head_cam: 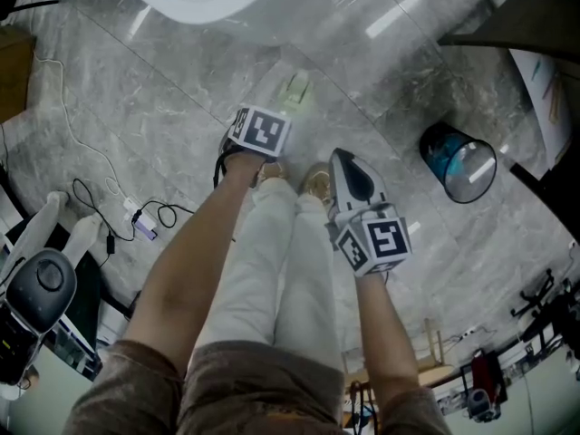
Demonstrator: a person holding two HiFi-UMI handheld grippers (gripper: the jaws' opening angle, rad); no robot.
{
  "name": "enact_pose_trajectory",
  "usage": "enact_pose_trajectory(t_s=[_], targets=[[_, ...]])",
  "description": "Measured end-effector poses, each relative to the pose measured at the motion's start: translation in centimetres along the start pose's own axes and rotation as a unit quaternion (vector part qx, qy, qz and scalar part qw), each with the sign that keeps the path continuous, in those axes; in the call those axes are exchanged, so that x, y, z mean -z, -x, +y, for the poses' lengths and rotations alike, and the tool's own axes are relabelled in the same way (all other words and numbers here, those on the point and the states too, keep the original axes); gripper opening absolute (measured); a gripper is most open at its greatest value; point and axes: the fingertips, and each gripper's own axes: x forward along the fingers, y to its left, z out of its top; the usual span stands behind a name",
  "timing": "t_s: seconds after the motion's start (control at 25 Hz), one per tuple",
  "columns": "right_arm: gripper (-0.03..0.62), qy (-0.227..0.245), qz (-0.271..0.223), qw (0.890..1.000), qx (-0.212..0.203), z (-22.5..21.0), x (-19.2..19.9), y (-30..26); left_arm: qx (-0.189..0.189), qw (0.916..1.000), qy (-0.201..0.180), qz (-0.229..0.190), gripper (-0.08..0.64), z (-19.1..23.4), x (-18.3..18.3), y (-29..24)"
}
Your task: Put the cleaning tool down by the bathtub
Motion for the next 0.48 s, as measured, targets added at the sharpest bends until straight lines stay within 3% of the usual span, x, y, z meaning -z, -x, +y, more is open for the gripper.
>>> enact_pose_trajectory(t_s=[0.24, 0.48], targets=[[-0.002, 0.010, -0.002, 1.000, 0.002, 1.9, -2.2, 2.0, -0.003, 0.9998, 0.013, -0.016, 0.181, -0.7, 0.2, 5.0], [-0.002, 0.015, -0.010, 1.000, 0.000, 5.1, -5.4, 5.0, -0.014, 0.9987, 0.016, -0.046, 0.009, -2.0, 0.6, 11.4]])
